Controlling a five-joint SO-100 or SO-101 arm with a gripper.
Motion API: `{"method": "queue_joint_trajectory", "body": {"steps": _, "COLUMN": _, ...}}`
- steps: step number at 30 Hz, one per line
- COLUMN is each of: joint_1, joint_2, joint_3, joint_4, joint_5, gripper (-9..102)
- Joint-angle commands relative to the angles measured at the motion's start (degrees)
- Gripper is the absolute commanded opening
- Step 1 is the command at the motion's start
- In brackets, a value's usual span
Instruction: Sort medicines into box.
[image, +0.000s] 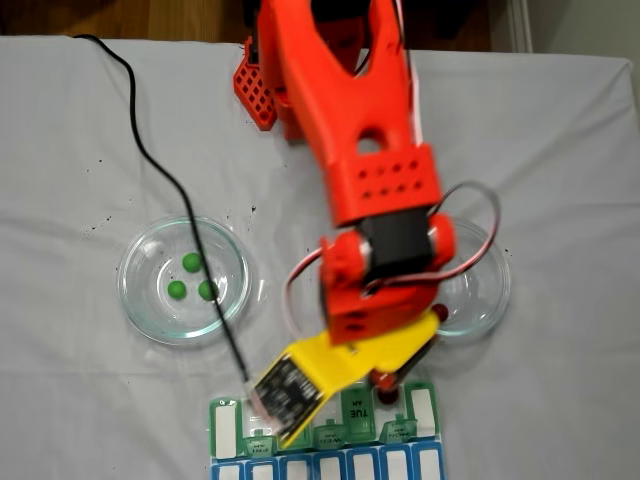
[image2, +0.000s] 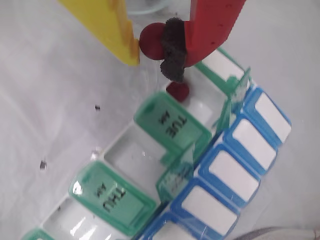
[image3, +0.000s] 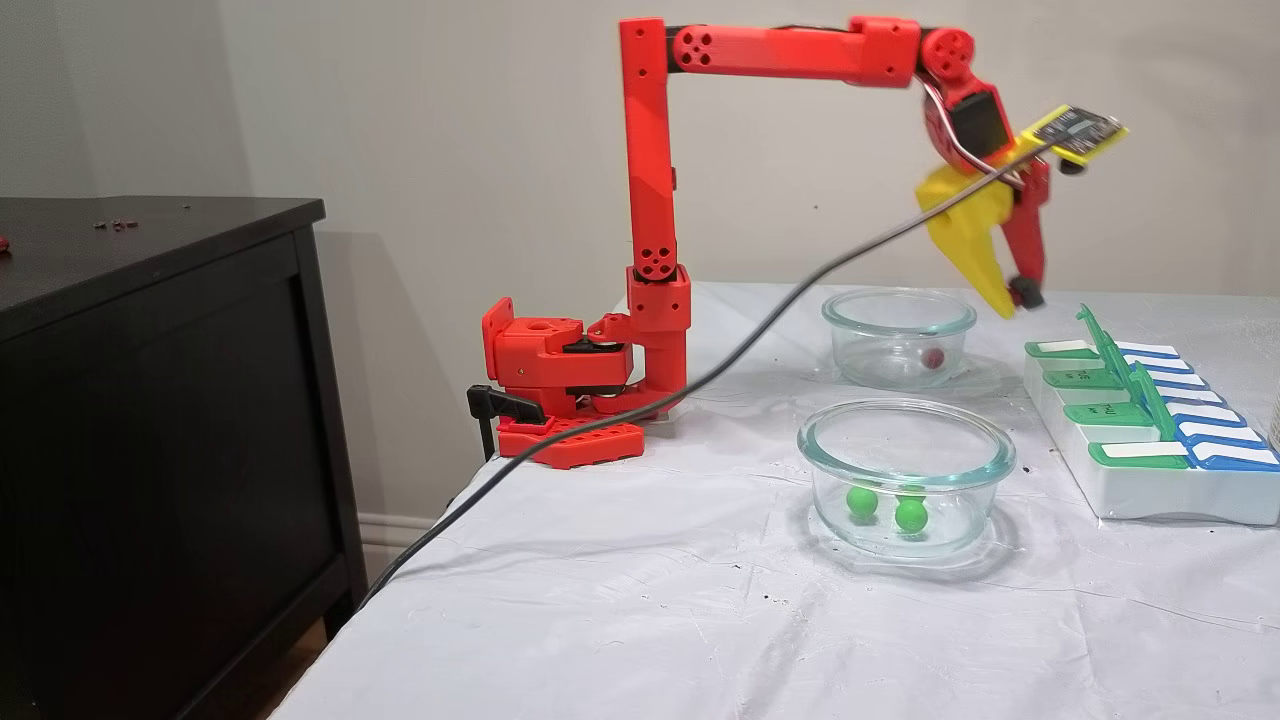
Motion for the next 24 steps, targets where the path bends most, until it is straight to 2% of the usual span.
{"method": "queue_joint_trajectory", "body": {"steps": 1, "joint_1": 2.46, "joint_2": -4.39, "joint_3": -8.53, "joint_4": -6.24, "joint_5": -8.53, "gripper": 0}}
{"method": "queue_joint_trajectory", "body": {"steps": 4, "joint_1": 4.39, "joint_2": -8.26, "joint_3": -11.95, "joint_4": -7.56, "joint_5": -9.93, "gripper": 0}}
{"method": "queue_joint_trajectory", "body": {"steps": 10, "joint_1": 6.24, "joint_2": -8.35, "joint_3": -14.24, "joint_4": -3.87, "joint_5": -12.3, "gripper": 0}}
{"method": "queue_joint_trajectory", "body": {"steps": 19, "joint_1": 5.89, "joint_2": -12.13, "joint_3": -13.27, "joint_4": -8.44, "joint_5": -16.35, "gripper": 0}}
{"method": "queue_joint_trajectory", "body": {"steps": 20, "joint_1": 5.71, "joint_2": -12.57, "joint_3": -13.1, "joint_4": -8.7, "joint_5": -17.58, "gripper": 1}}
{"method": "queue_joint_trajectory", "body": {"steps": 21, "joint_1": 5.71, "joint_2": -13.18, "joint_3": -13.01, "joint_4": -8.79, "joint_5": -18.28, "gripper": 14}}
{"method": "queue_joint_trajectory", "body": {"steps": 24, "joint_1": 5.62, "joint_2": -13.45, "joint_3": -12.66, "joint_4": -9.84, "joint_5": -19.07, "gripper": 14}}
